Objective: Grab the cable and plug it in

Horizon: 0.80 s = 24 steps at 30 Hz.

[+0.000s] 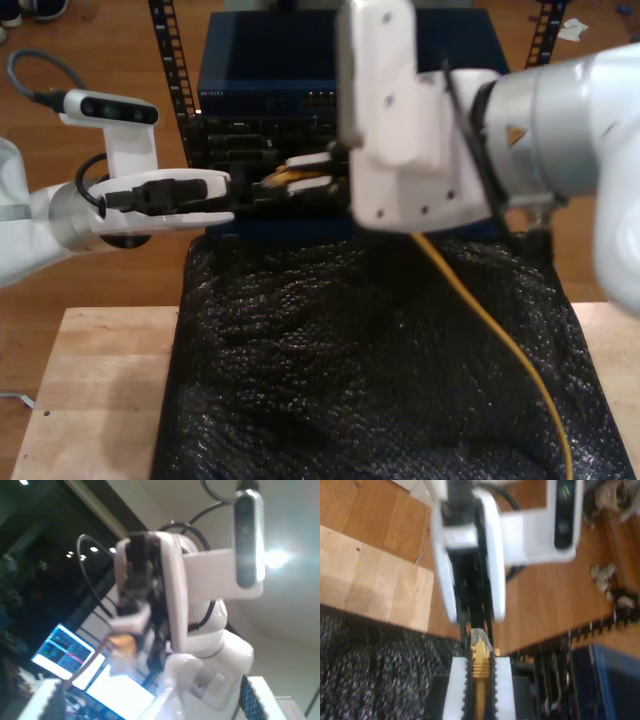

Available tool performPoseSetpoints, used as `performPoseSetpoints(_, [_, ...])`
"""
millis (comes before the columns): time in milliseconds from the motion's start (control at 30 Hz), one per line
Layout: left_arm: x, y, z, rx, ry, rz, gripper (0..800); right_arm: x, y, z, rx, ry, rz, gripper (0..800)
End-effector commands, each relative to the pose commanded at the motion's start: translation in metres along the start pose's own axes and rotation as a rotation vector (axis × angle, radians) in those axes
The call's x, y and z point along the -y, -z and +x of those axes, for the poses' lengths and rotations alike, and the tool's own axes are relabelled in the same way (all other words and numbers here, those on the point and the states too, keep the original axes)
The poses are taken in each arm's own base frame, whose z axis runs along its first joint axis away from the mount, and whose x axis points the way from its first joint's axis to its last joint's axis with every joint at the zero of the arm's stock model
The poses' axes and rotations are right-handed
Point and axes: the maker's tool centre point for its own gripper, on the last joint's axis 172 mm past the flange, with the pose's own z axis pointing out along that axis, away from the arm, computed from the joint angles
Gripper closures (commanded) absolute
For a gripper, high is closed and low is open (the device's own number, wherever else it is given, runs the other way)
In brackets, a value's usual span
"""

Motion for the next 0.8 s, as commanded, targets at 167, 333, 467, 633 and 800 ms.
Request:
performPoseSetpoints(167, [0.017,0.003,0.006,0.015,-0.031,0.108,1,0.003,0.016,-0.02,0.025,-0.1,0.063,799])
performPoseSetpoints(333, [0.031,0.006,0.014,0.042,-0.073,0.221,1,0.022,0.02,-0.024,0.037,-0.15,0.165,799])
performPoseSetpoints(467, [0.046,0.02,0.009,0.107,-0.093,0.329,0,0.025,0.029,-0.063,0.086,-0.273,0.208,799])
performPoseSetpoints(633, [0.063,0.038,-0.005,0.202,-0.096,0.459,0,0.024,0.052,-0.114,0.135,-0.412,0.218,799])
performPoseSetpoints(800, [0.065,0.051,-0.01,0.323,-0.137,0.563,1,0.029,0.053,-0.137,0.197,-0.417,0.242,800])
